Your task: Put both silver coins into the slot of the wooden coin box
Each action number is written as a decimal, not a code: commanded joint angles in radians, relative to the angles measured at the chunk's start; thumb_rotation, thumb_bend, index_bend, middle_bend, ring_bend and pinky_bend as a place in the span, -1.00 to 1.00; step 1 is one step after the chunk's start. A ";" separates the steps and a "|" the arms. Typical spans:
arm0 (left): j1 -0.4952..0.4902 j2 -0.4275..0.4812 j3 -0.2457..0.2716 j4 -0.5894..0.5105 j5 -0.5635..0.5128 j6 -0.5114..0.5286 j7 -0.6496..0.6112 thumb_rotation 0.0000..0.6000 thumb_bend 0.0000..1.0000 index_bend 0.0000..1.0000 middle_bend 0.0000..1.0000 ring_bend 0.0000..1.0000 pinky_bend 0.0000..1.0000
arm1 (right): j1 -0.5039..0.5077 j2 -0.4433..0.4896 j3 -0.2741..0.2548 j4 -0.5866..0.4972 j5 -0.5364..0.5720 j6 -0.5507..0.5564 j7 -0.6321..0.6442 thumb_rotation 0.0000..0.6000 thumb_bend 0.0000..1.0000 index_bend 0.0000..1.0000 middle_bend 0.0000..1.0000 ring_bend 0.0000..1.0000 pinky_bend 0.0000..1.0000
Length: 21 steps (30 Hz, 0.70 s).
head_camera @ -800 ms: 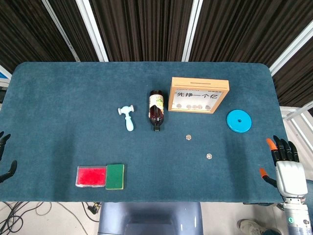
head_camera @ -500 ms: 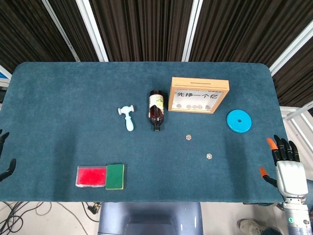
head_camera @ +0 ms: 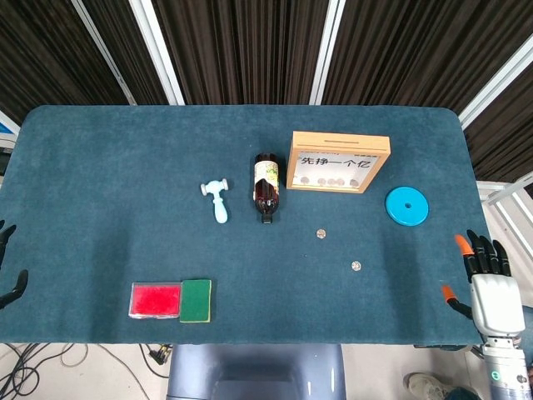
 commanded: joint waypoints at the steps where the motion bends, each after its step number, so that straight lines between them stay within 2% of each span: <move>1: 0.000 0.000 0.000 -0.001 0.001 0.000 0.000 1.00 -0.21 -0.83 -1.00 -1.00 -1.00 | -0.002 0.008 -0.002 -0.012 0.000 -0.002 0.012 1.00 -0.34 -0.81 -0.91 -1.00 -1.00; 8: -0.005 0.004 -0.001 -0.010 -0.007 -0.017 -0.014 1.00 -0.21 -0.83 -1.00 -1.00 -1.00 | -0.005 0.059 -0.026 -0.084 -0.016 -0.028 0.060 1.00 -0.34 -0.73 -0.91 -1.00 -1.00; 14: -0.004 0.008 0.000 -0.016 -0.011 -0.022 -0.024 1.00 -0.21 -0.83 -1.00 -1.00 -1.00 | 0.046 0.118 -0.030 -0.153 -0.010 -0.128 -0.008 1.00 -0.34 -0.66 -0.91 -1.00 -1.00; 17: -0.003 0.008 0.001 -0.019 -0.012 -0.020 -0.022 1.00 -0.21 -0.83 -1.00 -1.00 -1.00 | 0.074 0.118 -0.022 -0.176 0.003 -0.171 -0.028 1.00 -0.34 -0.60 -0.91 -1.00 -1.00; 21: 0.000 0.009 0.000 -0.024 -0.017 -0.018 -0.024 1.00 -0.21 -0.83 -1.00 -1.00 -1.00 | 0.121 0.072 0.001 -0.166 0.035 -0.224 -0.053 1.00 -0.34 -0.54 -0.91 -1.00 -1.00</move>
